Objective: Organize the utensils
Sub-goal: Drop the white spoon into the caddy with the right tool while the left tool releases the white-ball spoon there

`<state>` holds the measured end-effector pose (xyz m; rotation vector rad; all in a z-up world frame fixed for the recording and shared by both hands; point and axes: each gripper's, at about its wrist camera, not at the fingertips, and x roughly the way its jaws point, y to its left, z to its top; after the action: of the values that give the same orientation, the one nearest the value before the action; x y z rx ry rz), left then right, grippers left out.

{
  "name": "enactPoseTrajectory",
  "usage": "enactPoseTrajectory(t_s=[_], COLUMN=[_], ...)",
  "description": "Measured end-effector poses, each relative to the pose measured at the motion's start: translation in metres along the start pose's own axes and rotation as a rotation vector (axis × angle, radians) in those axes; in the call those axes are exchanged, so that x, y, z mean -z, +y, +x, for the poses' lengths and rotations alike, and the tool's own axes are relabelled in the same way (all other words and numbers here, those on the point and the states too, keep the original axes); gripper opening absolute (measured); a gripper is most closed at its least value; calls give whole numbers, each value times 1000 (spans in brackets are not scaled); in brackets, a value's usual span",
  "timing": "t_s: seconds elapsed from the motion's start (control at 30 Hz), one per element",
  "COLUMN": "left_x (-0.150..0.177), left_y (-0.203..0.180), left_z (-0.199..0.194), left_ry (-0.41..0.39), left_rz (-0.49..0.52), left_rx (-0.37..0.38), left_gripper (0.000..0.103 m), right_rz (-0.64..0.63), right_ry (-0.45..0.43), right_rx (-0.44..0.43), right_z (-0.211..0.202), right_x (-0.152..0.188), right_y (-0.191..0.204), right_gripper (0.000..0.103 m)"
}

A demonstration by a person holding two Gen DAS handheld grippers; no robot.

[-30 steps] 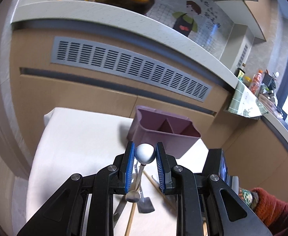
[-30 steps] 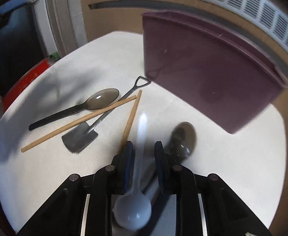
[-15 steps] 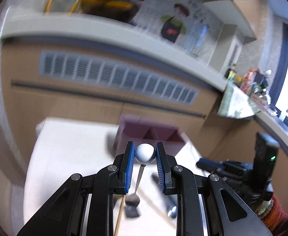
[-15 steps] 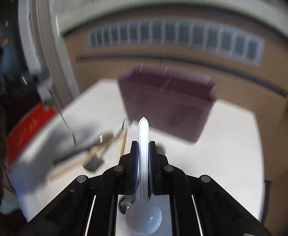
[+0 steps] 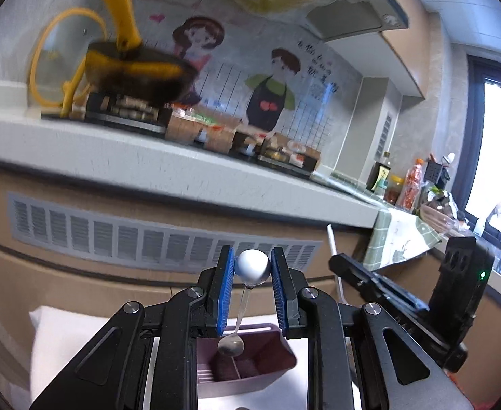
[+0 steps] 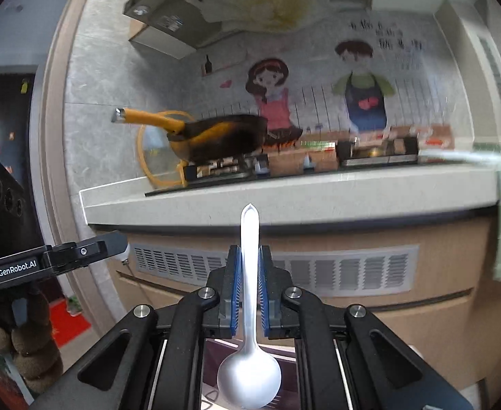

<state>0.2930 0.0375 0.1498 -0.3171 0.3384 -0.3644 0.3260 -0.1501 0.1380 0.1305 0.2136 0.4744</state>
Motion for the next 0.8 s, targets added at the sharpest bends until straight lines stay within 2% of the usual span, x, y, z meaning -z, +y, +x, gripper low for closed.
enactPoseTrajectory(t_s=[0.3, 0.47, 0.53, 0.63, 0.7, 0.8], left_x=[30, 46, 52, 60, 62, 65], left_y=[37, 48, 52, 52, 51, 48], left_z=[47, 66, 73, 76, 68, 44], left_ry=[85, 117, 131, 169, 162, 133], left_rz=[-61, -101, -112, -111, -109, -89], left_rx=[-3, 2, 25, 48, 53, 21], left_gripper=[22, 23, 27, 40, 43, 45], right_rz=[37, 19, 25, 61, 48, 28], right_ry=[74, 94, 118, 166, 172, 193], right_rx=[22, 54, 40, 9, 35, 61], right_z=[58, 73, 75, 70, 55, 26], right_x=[50, 69, 75, 81, 82, 83], right_y=[-19, -26, -30, -36, -36, -34], right_gripper=[9, 9, 10, 13, 22, 23])
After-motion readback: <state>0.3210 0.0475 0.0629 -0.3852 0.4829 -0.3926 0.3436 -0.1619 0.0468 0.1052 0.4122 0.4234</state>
